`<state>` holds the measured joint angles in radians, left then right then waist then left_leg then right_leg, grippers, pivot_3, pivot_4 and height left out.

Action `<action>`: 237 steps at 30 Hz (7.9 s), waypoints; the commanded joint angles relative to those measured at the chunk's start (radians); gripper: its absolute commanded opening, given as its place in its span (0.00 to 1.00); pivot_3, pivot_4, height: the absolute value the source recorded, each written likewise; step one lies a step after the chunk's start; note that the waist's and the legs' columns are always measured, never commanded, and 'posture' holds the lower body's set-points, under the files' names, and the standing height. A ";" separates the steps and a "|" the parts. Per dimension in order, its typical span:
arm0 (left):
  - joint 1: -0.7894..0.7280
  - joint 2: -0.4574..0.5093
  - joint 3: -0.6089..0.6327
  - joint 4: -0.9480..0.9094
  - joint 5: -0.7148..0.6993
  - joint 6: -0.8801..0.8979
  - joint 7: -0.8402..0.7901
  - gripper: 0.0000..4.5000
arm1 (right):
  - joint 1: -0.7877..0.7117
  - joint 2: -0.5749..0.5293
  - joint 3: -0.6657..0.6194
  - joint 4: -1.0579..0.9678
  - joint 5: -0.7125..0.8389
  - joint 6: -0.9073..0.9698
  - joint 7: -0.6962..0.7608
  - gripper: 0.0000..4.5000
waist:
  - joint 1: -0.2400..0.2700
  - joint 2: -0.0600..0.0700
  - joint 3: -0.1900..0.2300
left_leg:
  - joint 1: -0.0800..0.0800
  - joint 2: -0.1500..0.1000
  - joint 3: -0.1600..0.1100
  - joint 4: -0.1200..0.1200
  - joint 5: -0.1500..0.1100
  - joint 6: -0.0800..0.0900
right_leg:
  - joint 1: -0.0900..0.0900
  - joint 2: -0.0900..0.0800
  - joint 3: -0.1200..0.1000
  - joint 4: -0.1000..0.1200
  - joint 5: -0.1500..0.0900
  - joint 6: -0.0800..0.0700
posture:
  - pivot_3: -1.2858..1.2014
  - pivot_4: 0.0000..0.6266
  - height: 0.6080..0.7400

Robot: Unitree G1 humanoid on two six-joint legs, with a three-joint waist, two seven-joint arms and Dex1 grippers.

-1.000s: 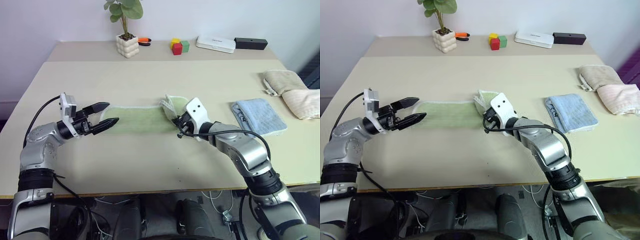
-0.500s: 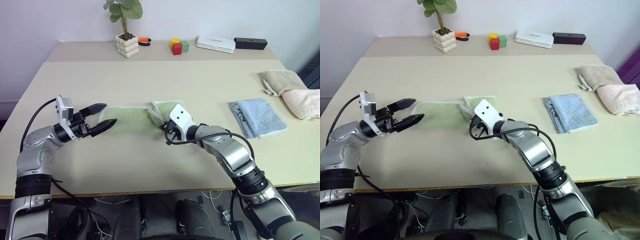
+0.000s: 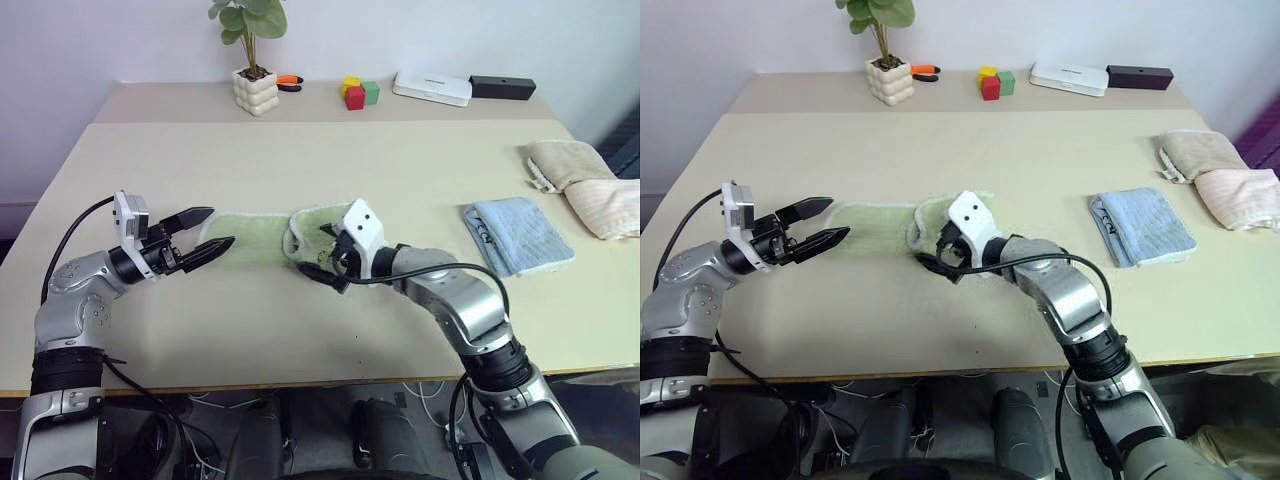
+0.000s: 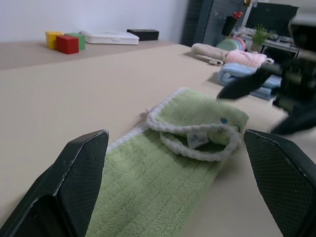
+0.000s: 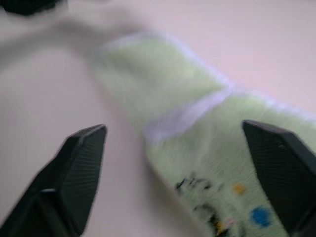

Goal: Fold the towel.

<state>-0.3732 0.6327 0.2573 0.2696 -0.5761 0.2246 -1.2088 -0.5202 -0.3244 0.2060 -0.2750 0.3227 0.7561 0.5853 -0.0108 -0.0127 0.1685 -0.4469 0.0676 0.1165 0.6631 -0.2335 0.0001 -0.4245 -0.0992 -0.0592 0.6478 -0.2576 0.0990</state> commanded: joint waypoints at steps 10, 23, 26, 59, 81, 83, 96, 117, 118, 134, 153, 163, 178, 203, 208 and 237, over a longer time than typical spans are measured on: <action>-0.015 -0.010 0.000 -0.031 -0.006 -0.008 0.003 1.00 | -0.027 0.152 -0.118 0.220 -0.052 -0.207 -0.163 0.24 | -0.007 0.000 0.000 | 0.000 0.000 0.001 -0.001 0.000 0.000 | -0.001 0.000 0.000 0.000 0.000 0.000 | 0.52 0.24 0.96; 0.015 -0.007 0.003 -0.071 -0.010 0.011 0.023 1.00 | 0.020 0.172 -0.024 0.435 -0.236 -0.345 -0.235 0.01 | -0.006 0.000 0.000 | 0.000 0.000 0.001 -0.001 0.000 -0.001 | 0.000 0.000 0.000 0.000 0.000 0.000 | 0.52 0.24 0.96; 0.018 -0.011 0.001 -0.080 -0.013 0.017 0.026 1.00 | 0.021 0.178 -0.028 0.412 -0.204 -0.322 -0.189 0.01 | -0.006 0.000 0.000 | 0.001 0.000 0.001 -0.001 0.000 -0.001 | 0.000 0.000 0.000 0.000 0.000 0.000 | 0.52 0.24 0.96; 0.472 -0.358 0.305 -0.556 -1.046 0.581 1.309 1.00 | -0.010 -0.230 -0.188 0.091 0.075 -0.314 0.344 0.99 | 0.000 -0.002 0.001 | 0.004 -0.002 -0.007 0.000 0.000 0.000 | 0.005 -0.003 -0.001 -0.002 -0.002 -0.005 | 0.52 0.24 0.96; 0.189 -0.403 0.235 -0.278 -1.097 0.496 1.561 0.01 | -0.002 -0.211 -0.162 0.072 0.054 -0.306 0.248 1.00 | 0.027 0.001 -0.001 | 0.005 -0.003 -0.008 0.001 0.000 -0.001 | 0.010 -0.003 -0.005 -0.003 -0.002 -0.005 | 0.52 0.24 0.96; 0.185 -0.404 0.231 -0.290 -1.096 0.504 1.541 0.01 | -0.002 -0.214 -0.164 0.071 0.053 -0.304 0.244 1.00 | 0.026 0.001 -0.001 | 0.005 -0.003 -0.009 0.001 0.000 -0.001 | 0.011 -0.003 -0.005 -0.003 -0.002 -0.005 | 0.52 0.24 0.96; 0.079 -0.293 0.044 -0.493 -0.883 0.558 1.227 0.01 | 0.126 -0.387 -0.315 0.102 0.104 -0.368 0.380 1.00 | 0.023 0.000 0.000 | 0.003 -0.003 -0.008 0.000 0.000 0.000 | 0.012 -0.002 -0.007 -0.012 -0.002 -0.005 | 0.52 0.24 0.96; -0.362 -0.524 -0.496 0.040 -0.101 0.373 0.484 0.01 | 0.218 -0.444 -0.459 0.038 0.131 -0.344 0.300 1.00 | 0.021 0.000 0.001 | 0.002 -0.003 -0.008 -0.001 -0.001 0.002 | 0.013 -0.001 -0.007 -0.018 0.000 -0.002 | 0.52 0.24 0.96; -0.361 -0.530 -0.500 0.050 -0.085 0.376 0.469 0.01 | 0.228 -0.447 -0.468 0.027 0.135 -0.338 0.296 1.00 | 0.021 0.000 0.001 | 0.002 -0.002 -0.008 -0.001 -0.001 0.002 | 0.013 -0.001 -0.007 -0.018 0.000 -0.002 | 0.52 0.24 0.96; -0.305 -0.560 -0.472 -0.017 0.027 0.392 0.373 0.99 | 0.228 -0.429 -0.454 0.011 0.138 -0.324 0.241 1.00 | 0.022 0.000 0.001 | 0.002 -0.002 -0.011 -0.001 -0.001 0.002 | 0.013 0.000 -0.007 -0.017 -0.001 -0.004 | 0.52 0.24 0.96; -0.276 -0.572 -0.154 -0.116 -0.026 0.273 0.623 0.25 | 0.042 -0.073 -0.348 0.126 0.077 -0.356 -0.105 0.25 | 0.021 0.001 0.002 | 0.002 -0.002 -0.008 0.000 -0.001 0.002 | 0.013 0.000 -0.007 -0.016 0.001 0.001 | 0.52 0.24 0.96; -0.287 -0.650 -0.230 0.028 0.134 0.168 0.722 0.00 | 0.066 0.163 -0.166 0.178 -0.131 -0.354 -0.377 0.00 | 0.021 0.002 0.001 | 0.002 -0.002 -0.008 0.000 -0.001 0.002 | 0.014 0.001 -0.007 -0.015 0.002 0.001 | 0.52 0.24 0.96; -0.281 -0.603 -0.219 0.176 0.226 0.176 0.770 0.00 | 0.135 0.147 -0.159 0.343 -0.271 -0.356 -0.458 0.00 | 0.015 0.002 0.001 | 0.003 -0.002 -0.008 0.000 -0.001 0.002 | 0.014 0.001 -0.007 -0.015 0.002 0.001 | 0.52 0.24 0.96; -0.237 -0.414 -0.011 -0.187 -0.121 0.521 0.700 0.99 | -0.002 -0.079 -0.286 0.407 -0.268 -0.457 -0.332 1.00 | -0.003 0.002 0.001 | 0.003 -0.002 -0.008 -0.001 -0.001 0.001 | 0.013 0.001 -0.007 -0.015 0.002 0.001 | 0.52 0.24 0.96; -0.209 -0.338 0.079 -0.123 -0.211 0.678 0.699 0.99 | -0.025 -0.090 -0.308 0.348 -0.156 -0.419 -0.200 1.00 | -0.005 0.002 0.001 | 0.003 -0.001 -0.008 -0.002 0.000 0.001 | 0.013 0.001 -0.007 -0.015 0.002 0.001 | 0.52 0.24 0.96; -0.358 -0.534 0.133 0.263 -0.296 1.077 0.824 0.81 | 0.093 -0.321 -0.353 0.040 0.116 -0.286 0.194 1.00 | 0.025 0.001 0.002 | 0.004 -0.003 -0.011 0.001 -0.001 0.001 | 0.017 0.001 -0.007 -0.015 0.002 0.001 | 0.52 0.24 0.96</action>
<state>-0.7232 0.1209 0.3788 0.4903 -0.8743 1.2972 -0.4121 -0.4142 -0.6277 -0.1162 -0.1802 0.4125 0.4687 0.7750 0.0141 -0.0112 0.1701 -0.4431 0.0645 0.1052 0.6640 -0.2340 0.0009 -0.4077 -0.0985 -0.0662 0.6325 -0.2561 0.1002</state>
